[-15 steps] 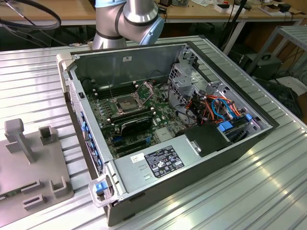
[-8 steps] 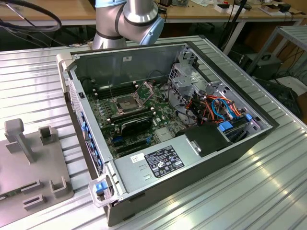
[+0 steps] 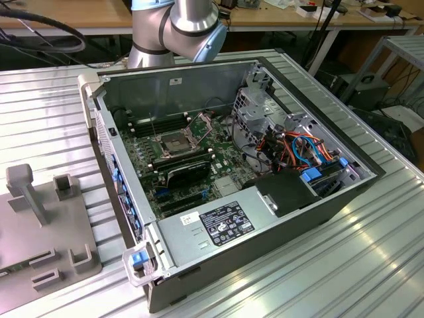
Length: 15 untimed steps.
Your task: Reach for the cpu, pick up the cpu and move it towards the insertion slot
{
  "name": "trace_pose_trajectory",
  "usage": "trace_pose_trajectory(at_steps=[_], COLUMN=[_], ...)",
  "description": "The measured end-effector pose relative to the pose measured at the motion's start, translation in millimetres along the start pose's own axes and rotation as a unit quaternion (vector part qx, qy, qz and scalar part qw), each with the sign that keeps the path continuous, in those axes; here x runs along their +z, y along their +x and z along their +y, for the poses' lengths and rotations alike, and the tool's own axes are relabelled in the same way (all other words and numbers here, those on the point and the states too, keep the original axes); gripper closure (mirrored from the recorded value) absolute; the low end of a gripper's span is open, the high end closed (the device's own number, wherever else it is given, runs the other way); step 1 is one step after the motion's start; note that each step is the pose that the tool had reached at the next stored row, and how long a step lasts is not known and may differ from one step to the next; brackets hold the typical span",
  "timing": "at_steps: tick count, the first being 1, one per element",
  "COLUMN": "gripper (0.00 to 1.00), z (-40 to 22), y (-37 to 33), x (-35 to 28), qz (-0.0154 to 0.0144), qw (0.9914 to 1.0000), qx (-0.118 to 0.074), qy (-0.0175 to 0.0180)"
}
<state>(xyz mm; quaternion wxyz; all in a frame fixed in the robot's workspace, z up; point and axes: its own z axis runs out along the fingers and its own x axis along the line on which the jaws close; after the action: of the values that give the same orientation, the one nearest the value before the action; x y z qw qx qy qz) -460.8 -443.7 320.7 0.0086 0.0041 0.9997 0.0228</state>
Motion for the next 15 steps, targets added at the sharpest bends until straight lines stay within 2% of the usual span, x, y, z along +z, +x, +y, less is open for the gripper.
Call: trace_pose_trajectory(at_steps=[6, 15], gripper=[0.38, 0.38], z=[-1.6, -5.5], y=[0.2, 0.5], x=[13.6, 30.2], qz=[0.0000, -0.0001], qw=[1.00000, 1.00000], qx=[0.000, 0.000], qy=[0.0000, 0.0000])
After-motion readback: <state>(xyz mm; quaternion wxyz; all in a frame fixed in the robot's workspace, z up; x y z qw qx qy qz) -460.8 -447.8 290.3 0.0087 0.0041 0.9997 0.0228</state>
